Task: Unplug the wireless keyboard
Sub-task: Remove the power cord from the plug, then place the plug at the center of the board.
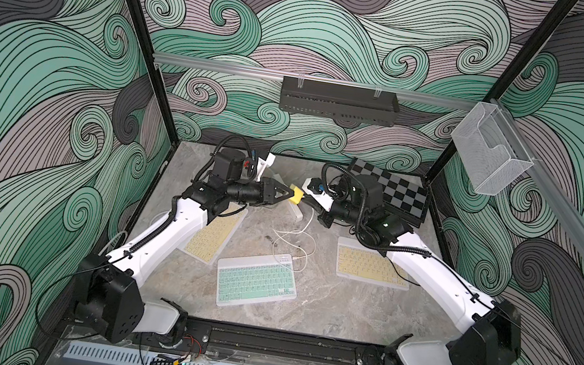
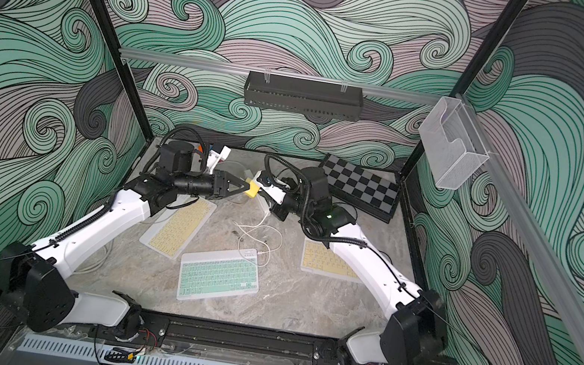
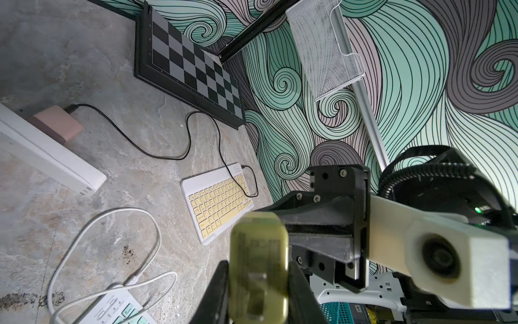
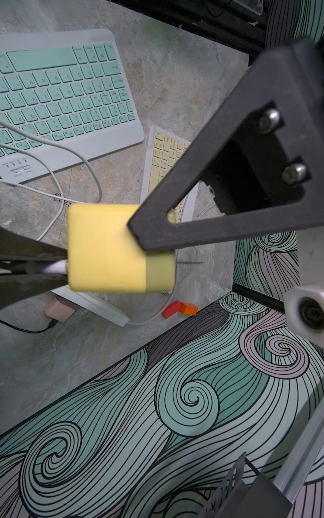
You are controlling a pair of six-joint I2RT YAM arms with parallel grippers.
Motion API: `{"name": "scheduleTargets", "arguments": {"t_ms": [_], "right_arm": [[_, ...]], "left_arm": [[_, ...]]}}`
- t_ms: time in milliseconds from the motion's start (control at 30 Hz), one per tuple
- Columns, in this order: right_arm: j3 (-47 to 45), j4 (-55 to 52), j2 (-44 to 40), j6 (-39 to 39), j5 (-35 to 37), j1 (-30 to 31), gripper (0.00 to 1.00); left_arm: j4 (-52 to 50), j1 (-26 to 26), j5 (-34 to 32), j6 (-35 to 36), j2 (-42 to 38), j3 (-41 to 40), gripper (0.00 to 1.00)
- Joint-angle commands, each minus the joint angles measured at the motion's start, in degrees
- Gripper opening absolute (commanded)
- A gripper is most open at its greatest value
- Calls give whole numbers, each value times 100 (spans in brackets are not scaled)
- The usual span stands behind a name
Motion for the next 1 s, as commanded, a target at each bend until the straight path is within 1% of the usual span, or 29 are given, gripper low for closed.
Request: {"name": "scheduleTargets", "arguments": {"t_ms": [0, 167, 333, 533, 700, 800, 967], "right_arm": [[-181, 252, -321, -119, 77, 13, 0], [-362, 421, -499, -104, 330, 16, 0], [-451, 545, -538, -47, 458, 15, 0], [-458, 540, -501, 10, 695, 21, 0], [-477, 544, -527, 127, 929, 17, 0], [-394, 535, -547, 427, 1154, 10, 0], [-317, 410, -508, 1309, 1646, -51, 0]], "left_arm": [[241, 76, -821, -158, -204, 28, 0], [-90, 76, -1338, -41, -332, 53, 0], [-88, 79, -1291, -68, -319, 32, 0], [-99, 73, -1397, -77, -332, 32, 0], [-252, 80, -1665, 29, -366, -3, 0], [-438, 114, -1696, 181, -331, -51, 0], [-919, 126, -1831, 552, -129, -145, 0]]}}
